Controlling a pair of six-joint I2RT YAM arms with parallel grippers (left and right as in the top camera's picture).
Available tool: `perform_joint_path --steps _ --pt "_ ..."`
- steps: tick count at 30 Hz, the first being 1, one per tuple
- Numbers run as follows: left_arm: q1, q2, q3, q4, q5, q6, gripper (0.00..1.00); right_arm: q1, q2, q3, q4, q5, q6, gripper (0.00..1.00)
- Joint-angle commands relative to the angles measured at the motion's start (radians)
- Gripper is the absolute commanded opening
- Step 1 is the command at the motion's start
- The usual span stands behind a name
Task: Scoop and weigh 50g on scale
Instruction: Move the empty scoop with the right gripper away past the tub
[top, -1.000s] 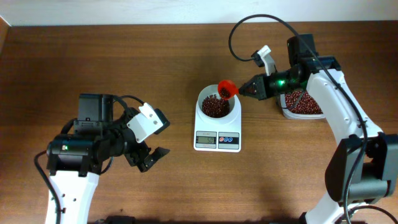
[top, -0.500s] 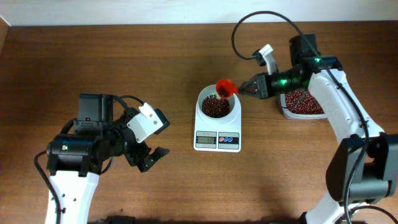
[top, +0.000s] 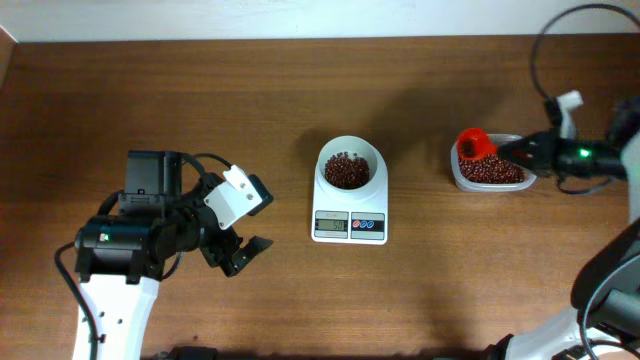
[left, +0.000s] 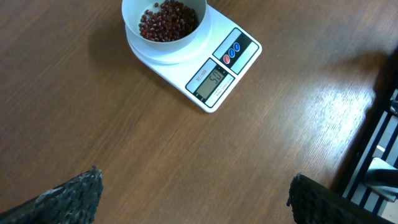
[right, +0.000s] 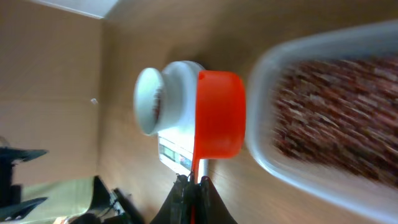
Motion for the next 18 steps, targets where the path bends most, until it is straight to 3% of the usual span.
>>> perform_joint_path --steps 1,7,15,18 --pt "0.005 -0.002 0.008 -0.001 0.017 0.013 0.99 -0.052 -0.05 0.043 -0.042 0.21 -0.036 0.04" --pt "0.005 -0.002 0.008 -0.001 0.017 0.013 0.99 0.045 -0.108 0.174 -0.022 0.542 0.082 0.04" --pt "0.005 -0.002 0.008 -0.001 0.017 0.013 0.99 0.354 -0.109 0.194 -0.018 1.146 0.199 0.04" --pt "0.005 -0.002 0.008 -0.001 0.017 0.013 0.99 0.382 -0.109 0.195 -0.018 1.231 0.22 0.04"
